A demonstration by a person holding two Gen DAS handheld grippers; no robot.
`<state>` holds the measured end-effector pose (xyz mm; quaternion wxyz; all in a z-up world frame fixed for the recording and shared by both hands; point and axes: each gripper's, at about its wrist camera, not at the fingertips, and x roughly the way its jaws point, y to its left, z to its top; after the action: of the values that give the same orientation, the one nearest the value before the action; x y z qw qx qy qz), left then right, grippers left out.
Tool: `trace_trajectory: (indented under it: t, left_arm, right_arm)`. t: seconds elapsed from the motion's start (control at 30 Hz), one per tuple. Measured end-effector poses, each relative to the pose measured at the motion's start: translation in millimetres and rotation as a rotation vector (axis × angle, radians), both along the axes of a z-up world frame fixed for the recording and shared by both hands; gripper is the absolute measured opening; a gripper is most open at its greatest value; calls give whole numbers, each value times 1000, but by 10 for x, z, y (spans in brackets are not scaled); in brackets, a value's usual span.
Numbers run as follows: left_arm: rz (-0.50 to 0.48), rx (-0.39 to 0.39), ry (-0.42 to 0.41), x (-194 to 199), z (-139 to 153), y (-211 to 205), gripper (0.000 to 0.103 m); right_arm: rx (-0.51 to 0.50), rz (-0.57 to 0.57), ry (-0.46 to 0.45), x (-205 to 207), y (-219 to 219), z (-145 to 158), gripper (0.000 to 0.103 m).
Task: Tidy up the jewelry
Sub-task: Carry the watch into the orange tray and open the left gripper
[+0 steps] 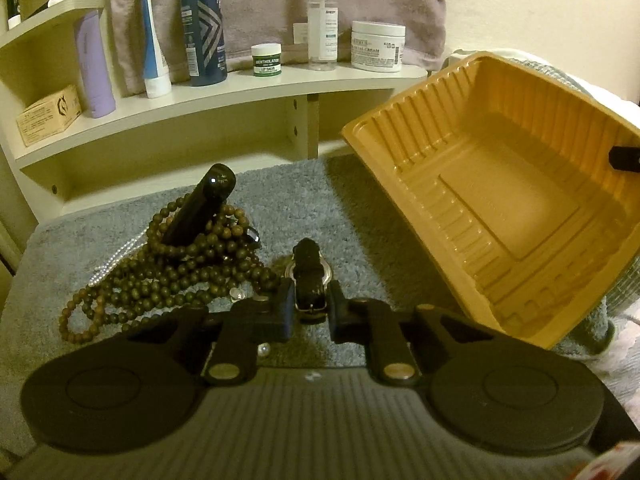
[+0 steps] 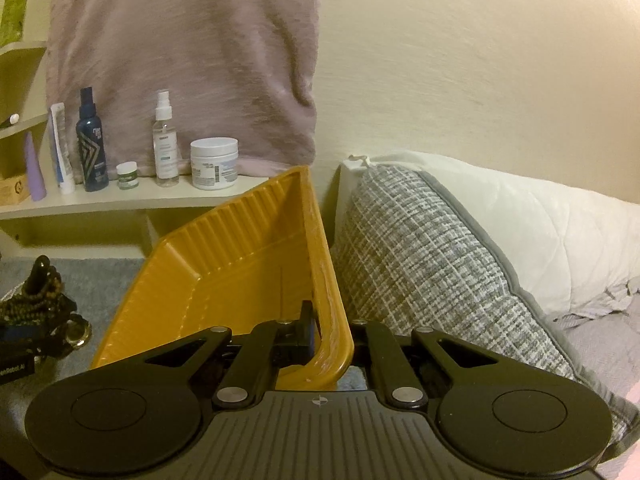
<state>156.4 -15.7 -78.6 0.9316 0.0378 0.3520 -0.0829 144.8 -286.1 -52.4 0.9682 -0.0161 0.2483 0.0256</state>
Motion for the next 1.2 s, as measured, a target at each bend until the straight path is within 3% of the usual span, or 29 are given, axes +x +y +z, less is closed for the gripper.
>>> trace_trajectory:
  t: [0.6, 0.87, 1.2]
  left_arm:
    - [-46, -40, -72, -25, 544, -103, 14]
    - [-147, -103, -113, 33, 817, -472, 14]
    - [-276, -113, -55, 126, 619, -982, 14]
  right_arm:
    - [-26, 23, -16, 19, 35, 21, 6]
    - [-16, 20, -15, 21, 37, 22, 6]
    - [-7, 29, -1, 29, 5, -1, 6]
